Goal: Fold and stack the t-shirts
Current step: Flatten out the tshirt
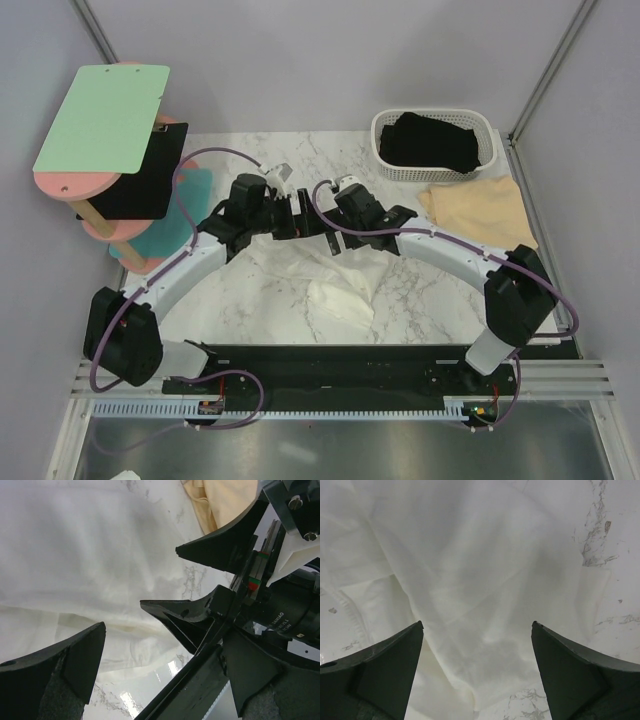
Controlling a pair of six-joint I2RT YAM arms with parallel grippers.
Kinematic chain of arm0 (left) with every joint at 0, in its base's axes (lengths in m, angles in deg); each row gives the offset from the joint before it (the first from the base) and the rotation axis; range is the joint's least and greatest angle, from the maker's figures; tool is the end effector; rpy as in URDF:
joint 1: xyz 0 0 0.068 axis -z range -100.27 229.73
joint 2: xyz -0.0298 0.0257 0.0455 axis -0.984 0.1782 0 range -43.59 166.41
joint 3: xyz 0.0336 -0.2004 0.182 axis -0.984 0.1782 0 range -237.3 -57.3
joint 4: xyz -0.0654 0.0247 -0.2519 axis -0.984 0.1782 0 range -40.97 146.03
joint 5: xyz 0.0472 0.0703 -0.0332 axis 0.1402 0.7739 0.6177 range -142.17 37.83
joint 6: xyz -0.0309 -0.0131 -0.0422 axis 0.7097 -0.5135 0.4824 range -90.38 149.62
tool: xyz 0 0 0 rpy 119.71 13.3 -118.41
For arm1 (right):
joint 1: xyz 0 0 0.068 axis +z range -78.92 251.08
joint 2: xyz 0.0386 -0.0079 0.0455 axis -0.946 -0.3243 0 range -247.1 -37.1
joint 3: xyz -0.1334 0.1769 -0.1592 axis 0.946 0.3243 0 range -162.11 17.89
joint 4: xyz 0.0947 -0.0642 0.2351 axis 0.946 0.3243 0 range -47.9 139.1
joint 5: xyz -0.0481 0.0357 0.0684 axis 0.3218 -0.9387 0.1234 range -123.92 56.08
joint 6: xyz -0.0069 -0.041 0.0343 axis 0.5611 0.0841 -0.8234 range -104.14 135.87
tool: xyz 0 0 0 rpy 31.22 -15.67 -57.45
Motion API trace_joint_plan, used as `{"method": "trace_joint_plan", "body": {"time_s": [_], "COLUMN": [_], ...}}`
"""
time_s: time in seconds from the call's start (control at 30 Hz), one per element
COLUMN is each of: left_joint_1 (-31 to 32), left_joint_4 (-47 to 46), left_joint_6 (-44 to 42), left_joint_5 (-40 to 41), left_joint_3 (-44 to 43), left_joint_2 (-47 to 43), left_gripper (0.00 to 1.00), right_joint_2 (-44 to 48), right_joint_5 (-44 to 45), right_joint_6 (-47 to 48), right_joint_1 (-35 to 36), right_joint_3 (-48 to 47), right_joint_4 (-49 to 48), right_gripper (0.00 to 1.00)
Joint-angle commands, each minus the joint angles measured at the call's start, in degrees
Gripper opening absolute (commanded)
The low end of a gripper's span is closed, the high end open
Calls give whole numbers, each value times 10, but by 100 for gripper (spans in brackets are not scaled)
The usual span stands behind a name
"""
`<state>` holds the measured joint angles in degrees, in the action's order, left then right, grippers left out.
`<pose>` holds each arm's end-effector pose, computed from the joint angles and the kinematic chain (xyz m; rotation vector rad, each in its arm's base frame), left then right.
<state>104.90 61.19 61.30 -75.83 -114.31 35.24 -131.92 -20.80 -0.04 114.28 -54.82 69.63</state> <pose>0.2717 -0.1435 0.2775 0.1236 2.2841 -0.9943 0.2695 0.2421 0.2572 -0.4704 2.3701 0.1960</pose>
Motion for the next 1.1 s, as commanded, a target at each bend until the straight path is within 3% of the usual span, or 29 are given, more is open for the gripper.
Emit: {"method": "trace_joint_plan", "body": {"time_s": [0.0,0.27,0.53,0.83,1.07], "left_joint_1": [-122,-121,-121,-122,-122], "left_joint_4": [95,78,101,116,90], "left_joint_6": [-55,-76,-83,-58,-36], "left_joint_5": [283,201,195,208,178], "left_joint_3": [75,52,29,41,48], "left_joint_2": [-7,-117,-131,-48,36], "left_gripper": [98,99,100,95,81], "right_joint_2": [134,35,-113,-54,5], "right_joint_5": [18,13,14,-2,-14], "right_joint_6": [-6,-6,-20,-10,-7], "right_joint_1": [-22,-26,-59,-92,-102], "right_joint_3": [19,-6,-98,-94,-89], "right_joint_4": [47,-23,-29,4,52], "right_gripper": [96,96,96,96,96]}}
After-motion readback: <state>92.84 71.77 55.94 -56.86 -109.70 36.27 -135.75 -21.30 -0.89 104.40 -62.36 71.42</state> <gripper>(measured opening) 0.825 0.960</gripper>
